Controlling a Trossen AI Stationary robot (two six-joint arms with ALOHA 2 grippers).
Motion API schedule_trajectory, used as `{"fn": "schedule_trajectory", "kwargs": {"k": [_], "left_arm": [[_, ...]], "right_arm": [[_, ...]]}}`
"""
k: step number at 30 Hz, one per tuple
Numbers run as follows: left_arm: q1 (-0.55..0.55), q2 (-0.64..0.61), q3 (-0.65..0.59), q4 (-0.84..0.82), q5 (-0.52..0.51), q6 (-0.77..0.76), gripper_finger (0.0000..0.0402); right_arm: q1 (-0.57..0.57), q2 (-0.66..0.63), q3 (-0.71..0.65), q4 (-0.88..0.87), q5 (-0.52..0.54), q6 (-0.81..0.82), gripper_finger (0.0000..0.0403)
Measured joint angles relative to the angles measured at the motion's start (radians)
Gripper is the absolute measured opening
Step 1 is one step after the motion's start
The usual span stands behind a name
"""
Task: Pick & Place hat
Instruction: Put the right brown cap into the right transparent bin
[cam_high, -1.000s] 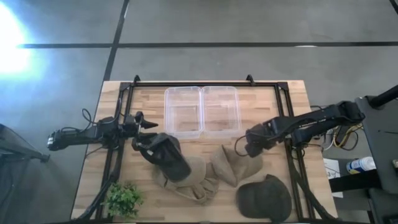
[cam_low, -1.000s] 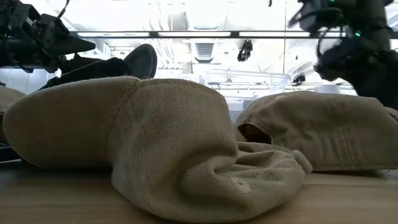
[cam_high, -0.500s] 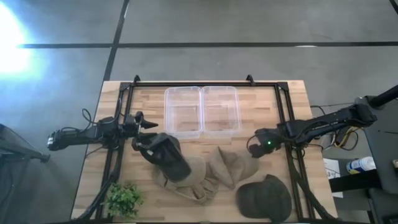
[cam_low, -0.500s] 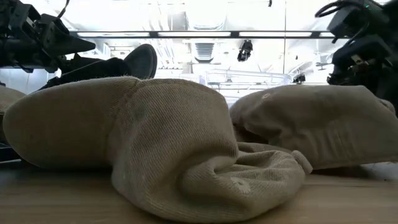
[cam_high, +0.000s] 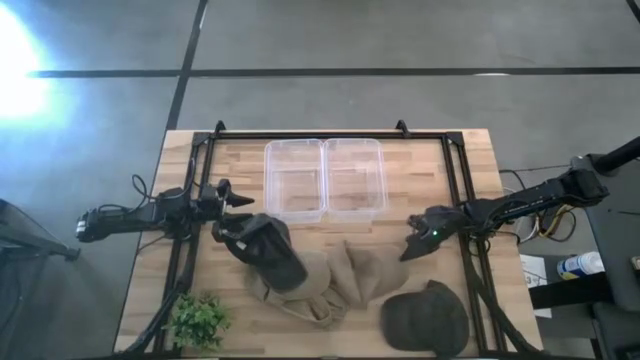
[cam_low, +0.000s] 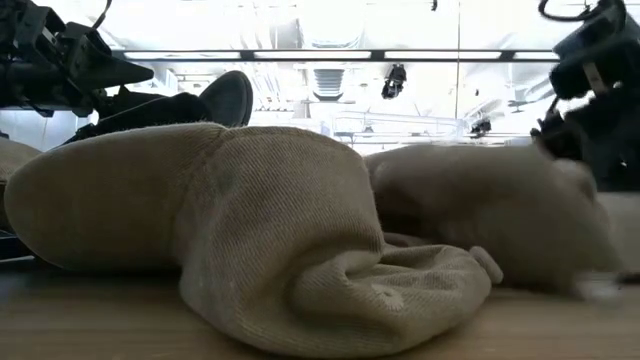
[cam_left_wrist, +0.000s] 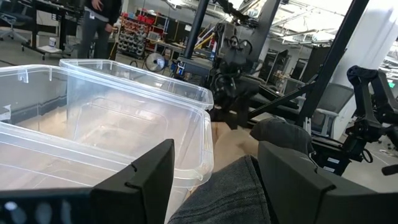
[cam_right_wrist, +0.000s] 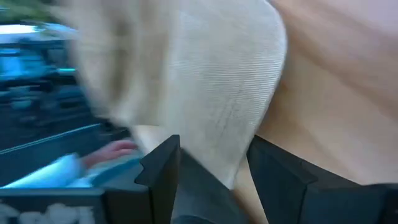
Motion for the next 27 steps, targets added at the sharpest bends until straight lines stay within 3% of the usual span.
{"fn": "schedule_trajectory", "kwargs": {"k": [7, 14, 20, 27], "left_arm": [[0.0, 0.0, 0.0, 0.0, 0.0, 0.0, 0.0225], [0.0, 0.0, 0.0, 0.0, 0.0, 0.0, 0.0225], [0.0, 0.0, 0.0, 0.0, 0.0, 0.0, 0.0225], [0.0, 0.0, 0.0, 0.0, 0.0, 0.0, 0.0225]], "right_arm": [[0.0, 0.007, -0.02, 0.079, 0.002, -0.008, 0.018], [0.0, 0.091, -0.021, 0.043, 0.017, -0.061, 0.018], [0.0, 0.16, -0.021, 0.139, -0.019, -0.08, 0.0178], [-0.001, 0.226, 0.003, 0.326, -0.028, -0.112, 0.013]]}}
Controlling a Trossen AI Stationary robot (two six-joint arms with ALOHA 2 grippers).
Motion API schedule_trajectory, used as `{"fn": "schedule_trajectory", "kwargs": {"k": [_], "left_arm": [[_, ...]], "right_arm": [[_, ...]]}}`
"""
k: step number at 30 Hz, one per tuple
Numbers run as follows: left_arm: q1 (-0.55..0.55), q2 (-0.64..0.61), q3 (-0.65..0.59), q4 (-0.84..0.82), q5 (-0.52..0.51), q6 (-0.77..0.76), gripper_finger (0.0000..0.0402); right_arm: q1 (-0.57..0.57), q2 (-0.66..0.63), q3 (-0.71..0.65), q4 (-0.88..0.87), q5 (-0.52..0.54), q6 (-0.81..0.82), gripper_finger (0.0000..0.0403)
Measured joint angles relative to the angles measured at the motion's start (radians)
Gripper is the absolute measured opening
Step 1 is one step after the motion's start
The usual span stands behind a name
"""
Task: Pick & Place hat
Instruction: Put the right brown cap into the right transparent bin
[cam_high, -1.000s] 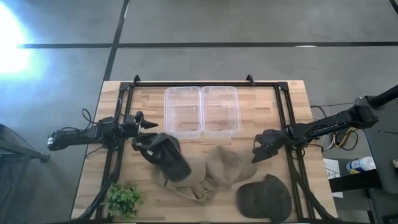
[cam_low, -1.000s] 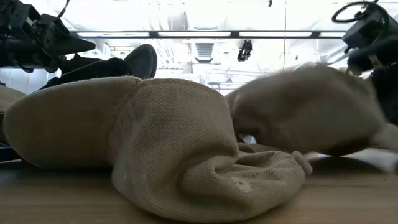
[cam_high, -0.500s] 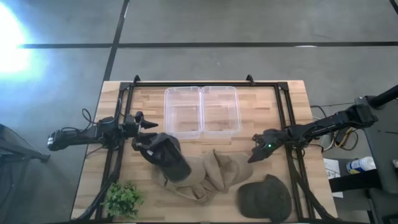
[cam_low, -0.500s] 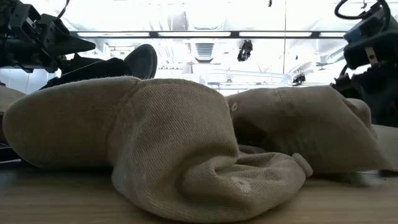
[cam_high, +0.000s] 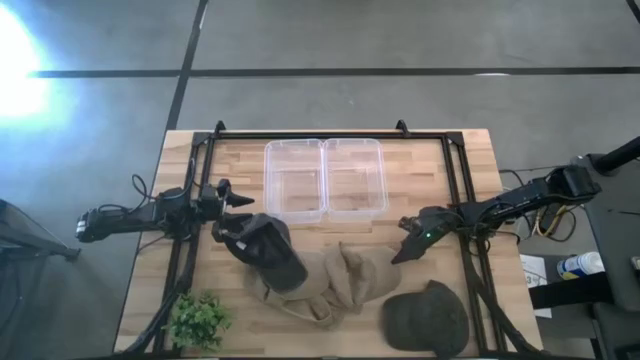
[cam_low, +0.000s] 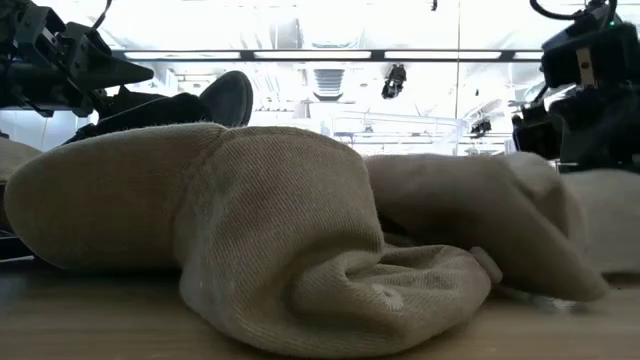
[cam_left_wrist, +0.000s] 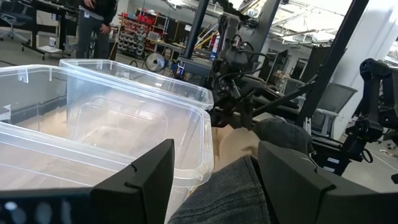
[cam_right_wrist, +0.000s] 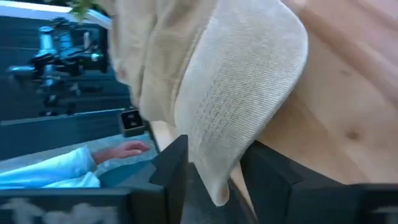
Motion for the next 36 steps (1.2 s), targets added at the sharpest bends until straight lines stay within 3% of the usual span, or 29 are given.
{"fn": "schedule_trajectory", "kwargs": {"k": [9, 15, 23, 30, 36], "left_arm": [[0.0, 0.0, 0.0, 0.0, 0.0, 0.0, 0.0225], [0.0, 0.0, 0.0, 0.0, 0.0, 0.0, 0.0225], [0.0, 0.001, 0.0, 0.0, 0.0, 0.0, 0.0225], [0.0, 0.002, 0.0, 0.0, 0.0, 0.0, 0.0225], [0.0, 0.002, 0.0, 0.0, 0.0, 0.0, 0.0225]], "right_arm": [[0.0, 0.088, 0.066, 0.008, -0.051, -0.065, 0.0021], [0.0, 0.094, 0.149, -0.005, -0.101, -0.144, 0.0015], [-0.011, -0.054, 0.33, -0.18, -0.138, -0.264, 0.0014], [-0.112, -0.164, 0.551, -0.384, 0.048, -0.501, 0.0013], [-0.221, -0.164, 0.761, -0.669, 0.375, -0.68, 0.0013]]}}
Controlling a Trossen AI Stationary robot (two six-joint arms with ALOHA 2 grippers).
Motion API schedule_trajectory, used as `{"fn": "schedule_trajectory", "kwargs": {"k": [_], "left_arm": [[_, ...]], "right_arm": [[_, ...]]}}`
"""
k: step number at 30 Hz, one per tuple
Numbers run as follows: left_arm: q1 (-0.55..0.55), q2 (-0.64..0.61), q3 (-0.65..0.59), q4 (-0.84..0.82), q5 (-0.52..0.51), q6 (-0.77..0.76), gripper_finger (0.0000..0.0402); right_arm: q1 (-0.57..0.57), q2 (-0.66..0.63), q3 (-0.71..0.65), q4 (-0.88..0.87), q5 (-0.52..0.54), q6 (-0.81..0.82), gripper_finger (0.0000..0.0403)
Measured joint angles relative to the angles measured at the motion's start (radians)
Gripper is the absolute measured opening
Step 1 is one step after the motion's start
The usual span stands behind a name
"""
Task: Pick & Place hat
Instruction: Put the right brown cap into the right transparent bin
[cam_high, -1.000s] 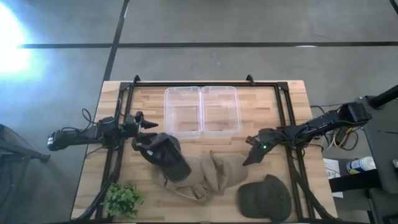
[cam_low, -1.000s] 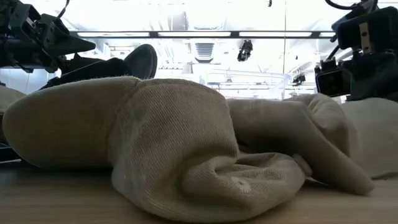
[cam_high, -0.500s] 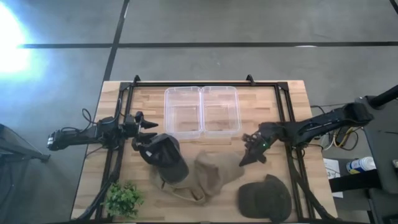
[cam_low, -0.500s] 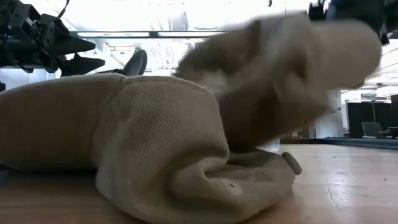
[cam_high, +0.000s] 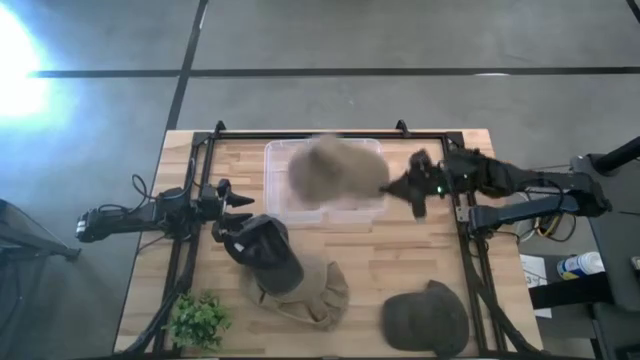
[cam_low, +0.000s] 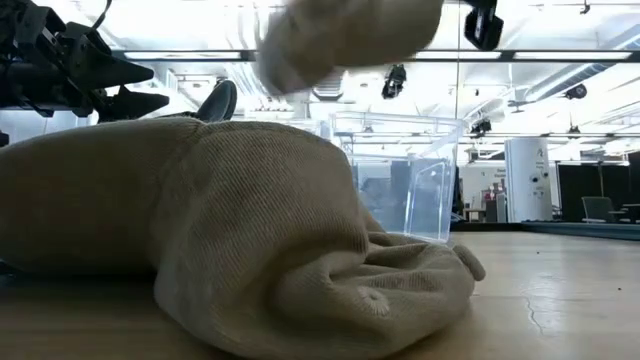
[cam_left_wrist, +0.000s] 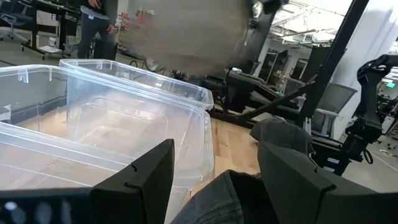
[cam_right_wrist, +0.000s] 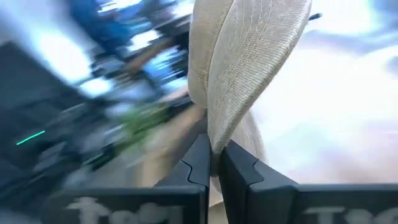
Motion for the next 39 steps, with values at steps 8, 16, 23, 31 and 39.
{"fn": "schedule_trajectory", "kwargs": {"k": [8, 16, 23, 31, 39], "left_arm": [[0.0, 0.001, 0.0, 0.0, 0.0, 0.0, 0.0225], [0.0, 0.003, 0.0, 0.0, 0.0, 0.0, 0.0225], [0.0, 0.003, 0.0, 0.0, 0.0, 0.0, 0.0225], [0.0, 0.003, 0.0, 0.0, 0.0, 0.0, 0.0225], [0.0, 0.003, 0.0, 0.0, 0.0, 0.0, 0.0225]], "right_arm": [[-0.17, 0.117, 0.156, -0.445, 0.141, 0.144, 0.0013], [-0.229, 0.309, 0.199, -0.432, -0.222, 0.239, 0.0013], [-0.229, 0.464, 0.283, -0.557, -0.437, 0.223, 0.0013], [-0.291, 0.55, 0.366, -0.631, -0.299, 0.121, 0.004], [-0.317, 0.563, 0.397, -0.635, -0.233, 0.06, 0.0104]]}}
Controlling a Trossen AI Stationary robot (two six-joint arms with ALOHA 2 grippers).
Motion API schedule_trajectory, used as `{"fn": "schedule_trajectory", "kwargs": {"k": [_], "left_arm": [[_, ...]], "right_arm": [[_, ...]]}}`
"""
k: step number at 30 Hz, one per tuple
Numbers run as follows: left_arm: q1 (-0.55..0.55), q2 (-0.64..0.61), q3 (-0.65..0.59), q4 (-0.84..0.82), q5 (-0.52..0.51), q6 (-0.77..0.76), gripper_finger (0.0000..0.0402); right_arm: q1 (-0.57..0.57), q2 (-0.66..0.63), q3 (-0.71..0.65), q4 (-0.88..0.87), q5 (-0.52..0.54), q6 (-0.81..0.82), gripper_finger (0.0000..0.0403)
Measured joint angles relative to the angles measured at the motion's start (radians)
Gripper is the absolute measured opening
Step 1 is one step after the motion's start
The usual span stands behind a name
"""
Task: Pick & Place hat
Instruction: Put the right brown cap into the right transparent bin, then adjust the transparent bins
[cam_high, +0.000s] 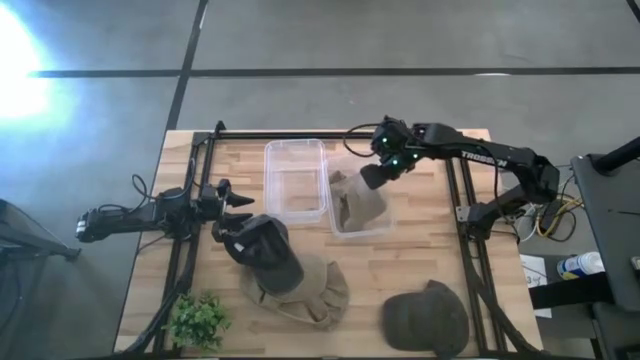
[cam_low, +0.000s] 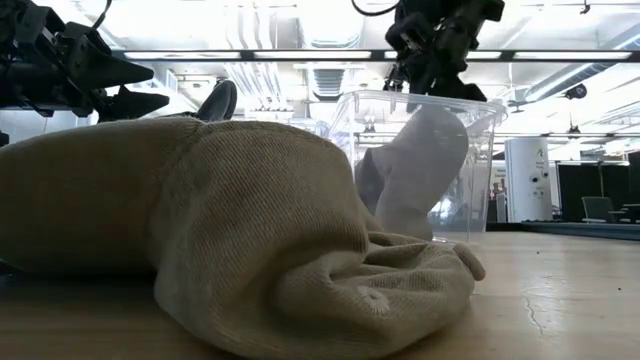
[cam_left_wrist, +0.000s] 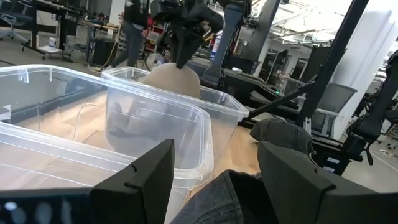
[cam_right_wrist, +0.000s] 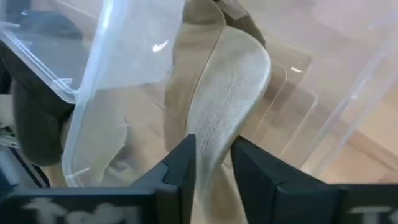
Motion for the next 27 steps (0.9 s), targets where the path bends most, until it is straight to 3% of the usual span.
{"fn": "schedule_trajectory", "kwargs": {"k": [9, 14, 19, 22, 27], "left_arm": [[0.0, 0.0, 0.0, 0.001, -0.001, 0.0, 0.0225], [0.001, 0.0, 0.0, 0.045, -0.103, -0.007, 0.0225], [0.001, 0.0, 0.0, 0.052, -0.116, -0.145, 0.0225], [0.001, 0.0, 0.0, 0.055, -0.116, -0.264, 0.0225], [0.001, 0.001, 0.0, 0.055, -0.116, -0.478, 0.0225]], "right_arm": [[0.116, -0.159, 0.042, -0.007, 0.042, -0.054, 0.0181], [0.278, -0.25, 0.03, -0.103, 0.045, 0.168, 0.0184], [0.515, -0.272, -0.055, -0.119, 0.044, 0.432, 0.0177], [0.628, -0.257, -0.157, 0.016, 0.052, 0.572, 0.0176], [0.73, -0.206, -0.387, 0.462, 0.098, 0.755, 0.0174]]}}
